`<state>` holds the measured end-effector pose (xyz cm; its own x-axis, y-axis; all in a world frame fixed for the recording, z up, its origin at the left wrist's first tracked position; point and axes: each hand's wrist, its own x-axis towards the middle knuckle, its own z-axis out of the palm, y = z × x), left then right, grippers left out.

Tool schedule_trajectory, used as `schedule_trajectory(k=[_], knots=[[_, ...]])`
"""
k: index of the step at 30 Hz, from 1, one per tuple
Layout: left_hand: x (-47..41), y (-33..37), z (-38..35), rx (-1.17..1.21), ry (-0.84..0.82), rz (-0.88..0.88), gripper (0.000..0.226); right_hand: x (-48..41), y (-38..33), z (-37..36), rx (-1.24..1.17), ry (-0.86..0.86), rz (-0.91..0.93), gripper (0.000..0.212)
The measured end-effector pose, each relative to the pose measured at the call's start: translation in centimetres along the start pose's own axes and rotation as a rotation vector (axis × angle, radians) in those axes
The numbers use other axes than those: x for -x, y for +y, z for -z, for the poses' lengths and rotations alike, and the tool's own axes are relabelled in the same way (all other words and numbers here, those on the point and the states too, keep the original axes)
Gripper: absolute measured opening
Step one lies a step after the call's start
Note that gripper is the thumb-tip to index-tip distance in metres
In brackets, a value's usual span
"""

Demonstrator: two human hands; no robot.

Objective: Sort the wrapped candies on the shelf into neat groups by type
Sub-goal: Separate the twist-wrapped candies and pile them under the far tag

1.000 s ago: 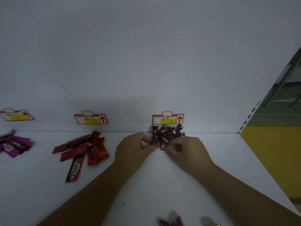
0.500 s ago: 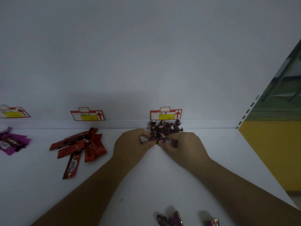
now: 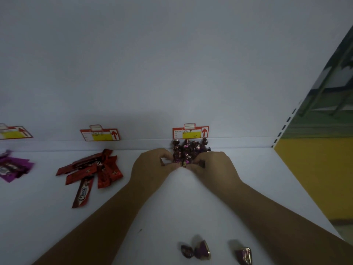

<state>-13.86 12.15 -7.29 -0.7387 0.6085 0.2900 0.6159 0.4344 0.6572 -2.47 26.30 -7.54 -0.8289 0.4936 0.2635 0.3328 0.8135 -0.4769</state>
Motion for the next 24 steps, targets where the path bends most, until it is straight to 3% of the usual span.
schedule_trajectory(k=[3,7,9,11,14,16,20,24], knots=[[0.2,-0.1,0.3,0.029,0.002,0.021,0.031,0.3,0.1,0.5,-0.11,-0.054,-0.039,0.02],[0.5,0.6,0.9,0.028,-0.043,0.004,0.031,0.7,0.5,2.6,-0.211,-0.177,-0.015,0.013],[0.8,1.9,1.6,0.068,-0.227,-0.075,0.025,1.4,0.4,4.3,-0.22,-0.352,0.058,0.008],[1.3,3.6,2.5,0.036,-0.562,-0.173,0.017,2.9,0.4,6.2,-0.248,-0.552,0.131,0.004],[2.8,5.6,3.7,-0.059,-0.986,-0.257,0.019,5.8,1.0,8.9,-0.271,-0.754,0.167,0.023],[4.2,6.1,4.1,-0.073,-1.096,-0.266,0.028,7.7,1.9,10.6,-0.311,-0.831,0.135,0.038],[7.6,5.5,3.5,-0.153,-0.988,-0.315,0.039,10.4,2.7,11.7,-0.295,-0.802,0.25,0.057],[8.5,5.4,3.4,-0.026,-0.856,-0.304,0.022,11.9,2.4,10.0,-0.226,-0.644,0.42,0.044]])
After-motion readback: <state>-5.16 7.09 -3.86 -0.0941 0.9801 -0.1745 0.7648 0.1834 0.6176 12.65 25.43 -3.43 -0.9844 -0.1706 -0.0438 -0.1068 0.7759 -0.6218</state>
